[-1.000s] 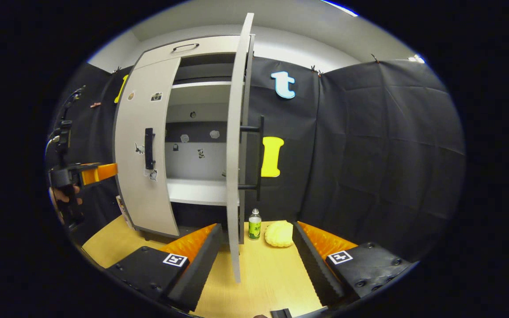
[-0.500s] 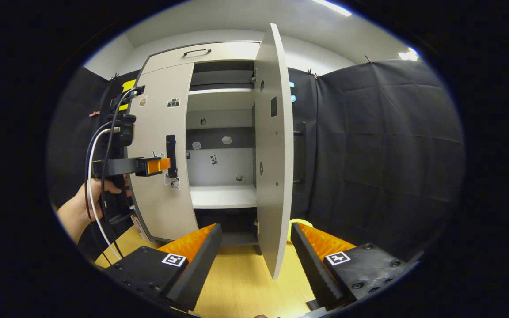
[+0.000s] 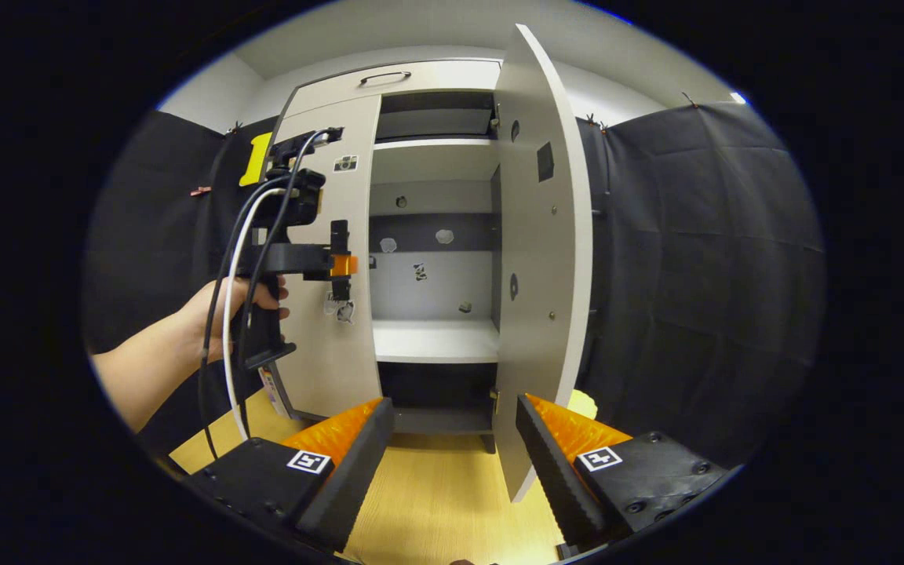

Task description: Open the right door of the double-door shoe cabinet with the right hand, and open the left door with the left hand.

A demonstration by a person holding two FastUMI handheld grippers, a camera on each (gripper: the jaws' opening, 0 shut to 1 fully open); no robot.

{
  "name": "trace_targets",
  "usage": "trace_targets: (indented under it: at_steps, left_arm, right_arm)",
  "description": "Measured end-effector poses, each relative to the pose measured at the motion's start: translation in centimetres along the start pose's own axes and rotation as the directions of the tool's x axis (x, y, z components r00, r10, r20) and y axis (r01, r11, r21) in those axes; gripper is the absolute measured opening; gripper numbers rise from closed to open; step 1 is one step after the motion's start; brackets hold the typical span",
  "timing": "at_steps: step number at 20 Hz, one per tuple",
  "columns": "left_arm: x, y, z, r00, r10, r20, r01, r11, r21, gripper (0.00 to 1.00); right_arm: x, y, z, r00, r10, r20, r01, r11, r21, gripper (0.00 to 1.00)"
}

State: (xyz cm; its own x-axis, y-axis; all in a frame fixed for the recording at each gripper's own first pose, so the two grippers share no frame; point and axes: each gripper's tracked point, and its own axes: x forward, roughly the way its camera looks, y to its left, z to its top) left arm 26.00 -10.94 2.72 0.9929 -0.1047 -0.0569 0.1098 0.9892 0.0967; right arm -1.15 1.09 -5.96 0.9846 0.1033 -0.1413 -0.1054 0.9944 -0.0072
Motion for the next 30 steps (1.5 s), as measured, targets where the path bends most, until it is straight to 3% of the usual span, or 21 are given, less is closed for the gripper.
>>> trace_targets:
  at_steps: [4,6,10,12,15,17,20,25,30]
  left_arm:
    - [0.8,-0.5,-1.1,0.999,0.020,-0.040,-0.021,0.999,-0.025,0.51]
    - [1.0,-0.5,-1.1,0.999,0.037,-0.033,-0.038,0.998,-0.053,0.37]
    - [0.9,-0.5,-1.1,0.998,0.054,-0.018,-0.055,0.996,-0.075,0.33]
    - [0.9,-0.5,-1.1,0.999,0.044,-0.003,-0.044,0.992,-0.119,0.27]
    - [1.0,-0.5,-1.2,0.997,0.070,-0.011,-0.070,0.995,-0.065,0.14]
    - [0.9,-0.5,-1.2,0.997,0.076,-0.019,-0.077,0.992,-0.098,0.10]
    - [0.8,-0.4,-1.3,0.995,0.094,-0.031,-0.097,0.990,-0.101,0.09]
    - [-0.2,-0.2,-1.4,0.994,0.093,-0.053,-0.098,0.989,-0.106,0.09]
    - [-3.4,0.1,-1.6,0.997,0.058,-0.048,-0.062,0.993,-0.104,0.10]
  right_arm:
    - [1.0,0.9,-1.1,0.995,0.102,-0.022,-0.102,0.995,0.012,0.98]
    - [1.4,0.8,-1.1,0.990,0.137,-0.015,-0.137,0.991,0.004,0.98]
    - [2.6,0.6,-1.7,0.980,0.196,-0.033,-0.195,0.980,0.025,0.98]
    - [2.8,0.1,-2.1,0.976,0.214,-0.039,-0.213,0.977,0.023,0.98]
    - [2.9,0.5,-2.6,0.964,0.262,-0.053,-0.259,0.965,0.050,0.99]
    - [2.9,0.9,-2.9,0.954,0.294,-0.062,-0.290,0.955,0.065,0.99]
    - [2.5,1.2,-3.1,0.945,0.321,-0.065,-0.318,0.946,0.061,0.99]
    - [2.5,0.3,-3.2,0.957,0.280,-0.072,-0.276,0.959,0.062,0.98]
    - [1.7,0.2,-3.3,0.980,0.178,-0.088,-0.173,0.983,0.060,0.98]
